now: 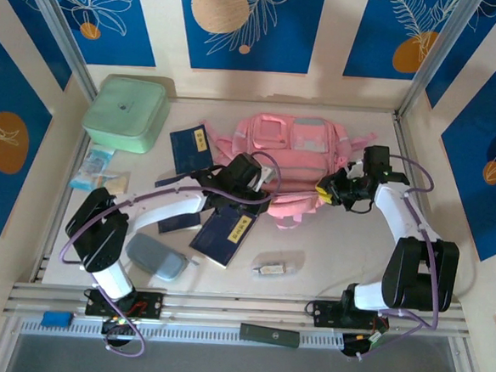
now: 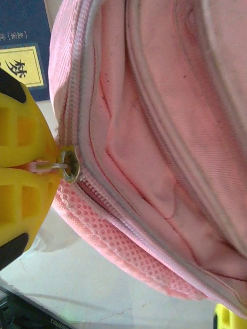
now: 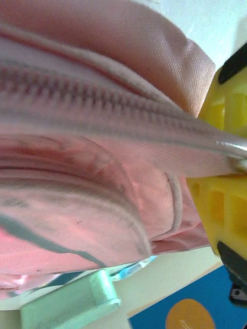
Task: Pack the student bag
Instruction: Unzip the student bag at the top-right of the table.
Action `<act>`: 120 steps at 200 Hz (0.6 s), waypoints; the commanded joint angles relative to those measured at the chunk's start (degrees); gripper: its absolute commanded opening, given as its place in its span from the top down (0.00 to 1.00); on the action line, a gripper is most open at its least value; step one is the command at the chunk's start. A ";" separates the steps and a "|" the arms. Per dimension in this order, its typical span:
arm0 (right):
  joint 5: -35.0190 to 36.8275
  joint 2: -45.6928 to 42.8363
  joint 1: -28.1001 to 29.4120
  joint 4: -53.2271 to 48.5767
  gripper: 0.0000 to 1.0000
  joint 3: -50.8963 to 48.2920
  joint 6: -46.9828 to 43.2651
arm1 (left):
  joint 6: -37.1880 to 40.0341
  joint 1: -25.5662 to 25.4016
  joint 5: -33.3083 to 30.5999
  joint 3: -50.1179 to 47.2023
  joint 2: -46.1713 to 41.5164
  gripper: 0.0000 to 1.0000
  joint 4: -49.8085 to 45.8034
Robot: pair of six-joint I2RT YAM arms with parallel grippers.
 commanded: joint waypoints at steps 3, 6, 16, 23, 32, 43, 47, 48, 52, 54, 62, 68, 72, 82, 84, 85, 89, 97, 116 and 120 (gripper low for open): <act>0.71 -2.43 0.01 2.56 0.51 1.21 1.02 | -2.39 1.14 2.13 2.56 1.70 1.00 -1.20; 0.16 -2.71 0.03 2.54 0.47 0.93 1.38 | -2.57 1.17 2.25 2.68 1.82 1.00 -0.86; -1.15 -3.80 -0.02 2.00 0.32 -0.40 2.58 | -3.03 1.05 2.66 3.05 2.46 1.00 0.13; -2.17 -4.62 0.15 1.95 0.24 -1.54 3.58 | -3.18 1.00 3.06 3.37 2.99 1.00 0.67; -3.41 -5.67 0.72 1.95 0.18 -2.99 4.90 | -3.20 0.87 3.61 3.88 3.48 1.00 1.21; -4.23 -6.83 2.32 1.88 0.12 -4.38 6.91 | -2.89 0.59 4.92 4.55 4.11 1.00 1.80; -4.67 -7.26 3.15 2.20 0.10 -4.81 7.78 | -2.80 0.49 5.16 4.86 4.27 1.00 1.90; -4.76 -7.40 3.35 2.30 0.10 -4.92 7.99 | -2.75 0.44 5.17 4.93 4.34 1.00 1.89; -5.12 -7.64 4.20 2.75 0.09 -5.48 8.85 | -2.58 0.24 5.16 5.27 4.48 1.00 1.84; -5.18 -7.77 4.64 2.94 0.09 -5.70 9.36 | -2.49 0.17 5.18 5.40 4.56 1.00 1.70; -5.29 -7.98 6.48 3.33 0.08 -6.24 11.25 | -2.44 -0.03 4.93 5.93 4.85 1.00 1.42; -5.24 -8.07 8.05 4.28 0.07 -6.71 12.65 | -2.43 -0.13 4.83 6.21 4.94 1.00 1.28; -5.22 -8.03 9.12 5.27 0.07 -7.03 13.53 | -2.42 -0.14 4.64 6.27 5.00 1.00 1.27; -4.32 -7.69 11.45 7.28 0.06 -7.79 16.14 | -2.67 -0.14 4.25 6.32 4.90 1.00 1.55; -4.13 -7.58 11.90 7.57 0.06 -7.88 16.59 | -2.73 -0.14 4.18 6.25 4.86 1.00 1.65; -4.05 -7.52 12.12 7.70 0.06 -7.95 16.83 | -2.76 -0.14 4.16 6.24 4.81 1.00 1.68; -3.72 -7.19 12.77 8.40 0.06 -8.09 17.59 | -2.95 -0.14 4.05 6.17 4.81 1.00 1.90; -3.11 -6.34 13.98 9.87 0.06 -8.13 18.93 | -3.36 -0.21 4.17 6.19 4.68 1.00 2.48; -1.59 -3.39 15.47 13.07 0.05 -7.63 21.59 | -3.88 -0.47 4.74 6.56 4.57 1.00 3.37; -1.25 -2.73 15.59 13.77 0.05 -7.44 21.93 | -3.88 -0.55 4.63 6.58 4.59 1.00 3.43</act>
